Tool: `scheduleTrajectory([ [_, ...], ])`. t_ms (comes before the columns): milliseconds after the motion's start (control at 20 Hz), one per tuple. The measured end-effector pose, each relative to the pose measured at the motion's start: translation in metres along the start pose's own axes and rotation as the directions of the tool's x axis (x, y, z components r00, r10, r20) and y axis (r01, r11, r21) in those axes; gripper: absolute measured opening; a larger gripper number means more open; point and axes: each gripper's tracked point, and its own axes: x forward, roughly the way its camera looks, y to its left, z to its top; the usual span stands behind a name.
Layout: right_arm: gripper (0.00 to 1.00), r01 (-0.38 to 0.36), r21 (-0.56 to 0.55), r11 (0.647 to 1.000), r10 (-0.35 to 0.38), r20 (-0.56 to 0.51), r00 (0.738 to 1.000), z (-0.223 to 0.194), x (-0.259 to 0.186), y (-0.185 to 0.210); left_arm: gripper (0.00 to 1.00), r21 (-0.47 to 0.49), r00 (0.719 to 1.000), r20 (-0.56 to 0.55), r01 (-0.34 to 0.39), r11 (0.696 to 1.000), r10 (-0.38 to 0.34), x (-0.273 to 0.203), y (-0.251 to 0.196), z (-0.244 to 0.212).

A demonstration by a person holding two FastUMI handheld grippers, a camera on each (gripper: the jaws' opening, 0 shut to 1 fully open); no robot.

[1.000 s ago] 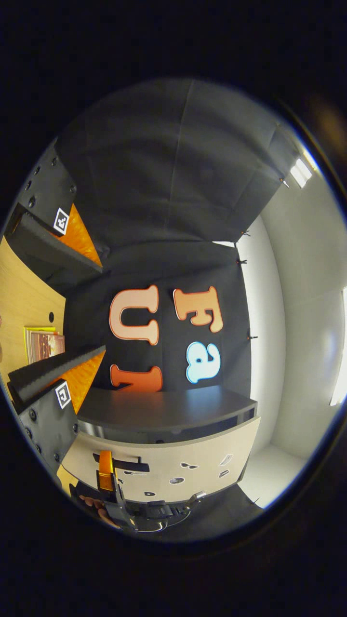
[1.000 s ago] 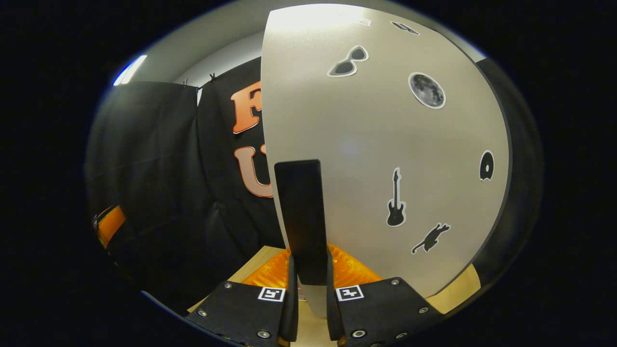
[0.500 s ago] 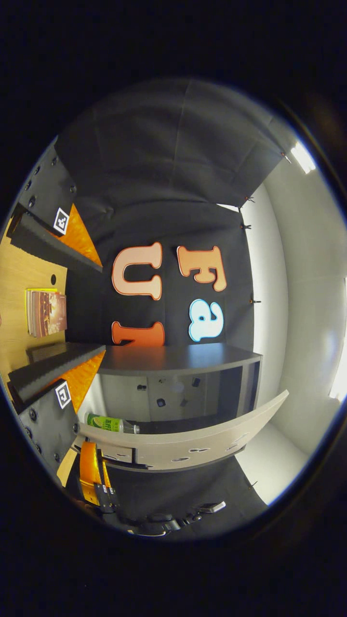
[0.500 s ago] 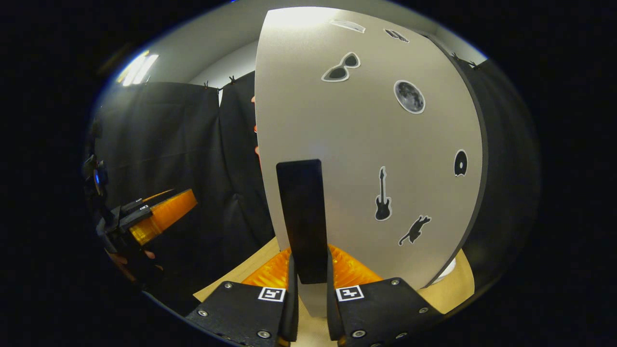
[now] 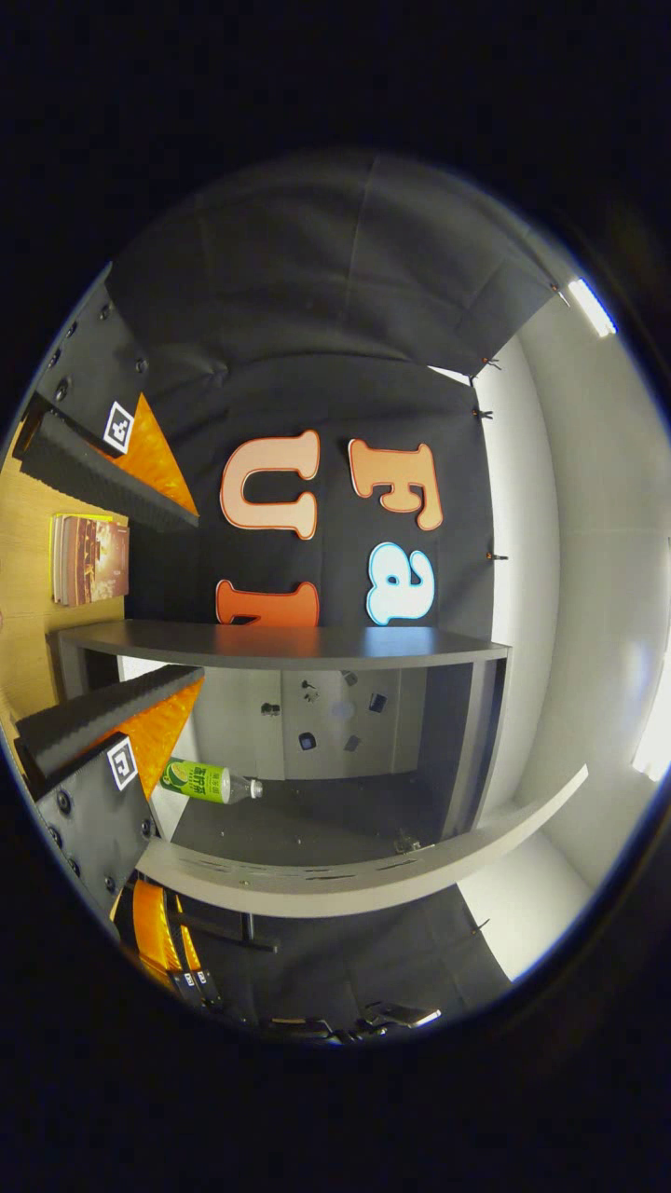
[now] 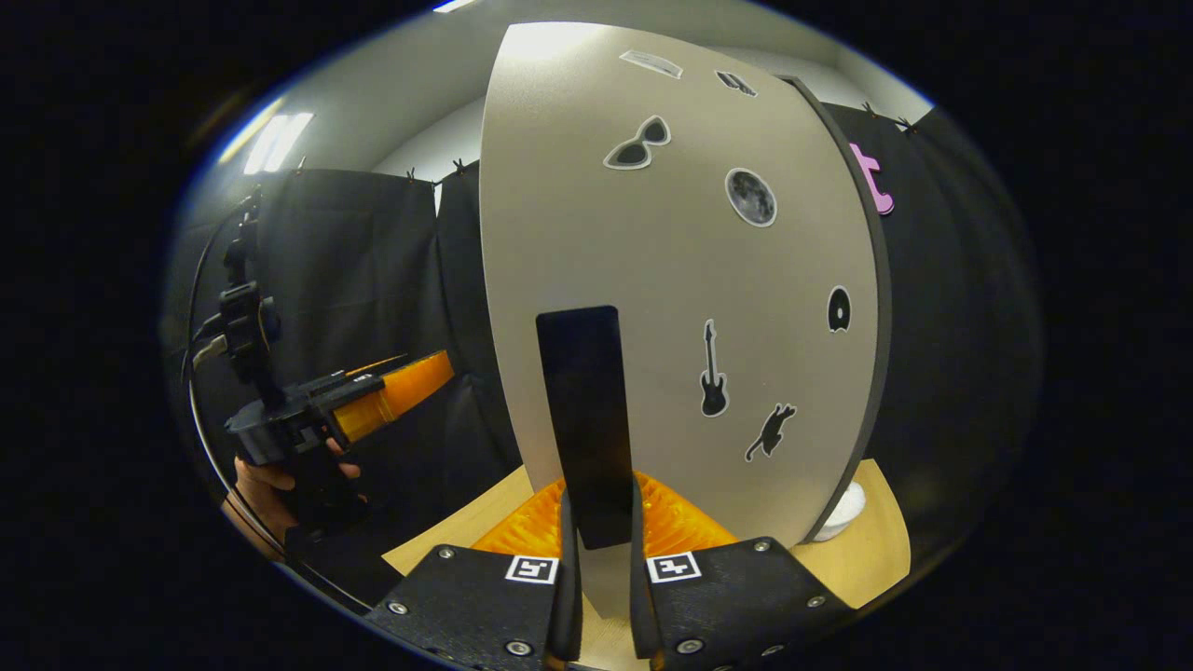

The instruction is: Open the cabinet door with the right hand, grasp the bottle in the cabinet with the left hand and place it on the coaster, then close the cabinet door with the right hand.

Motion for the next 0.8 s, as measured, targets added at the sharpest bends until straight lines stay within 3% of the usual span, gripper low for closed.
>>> scheduleTrajectory([
  [450,0.20,0.050,0.046,0.998,-0.053,0.053,0.997,0.001,-0.020,-0.017,0.94,-0.036,0.993,0.005,0.118,0.992,-0.118,0.013,-0.070,-0.004],
  [800,0.19,0.146,0.082,0.986,-0.152,0.072,0.986,0.004,-0.033,-0.037,0.95,-0.047,0.980,-0.009,0.198,0.979,-0.198,0.022,-0.118,-0.014],
])
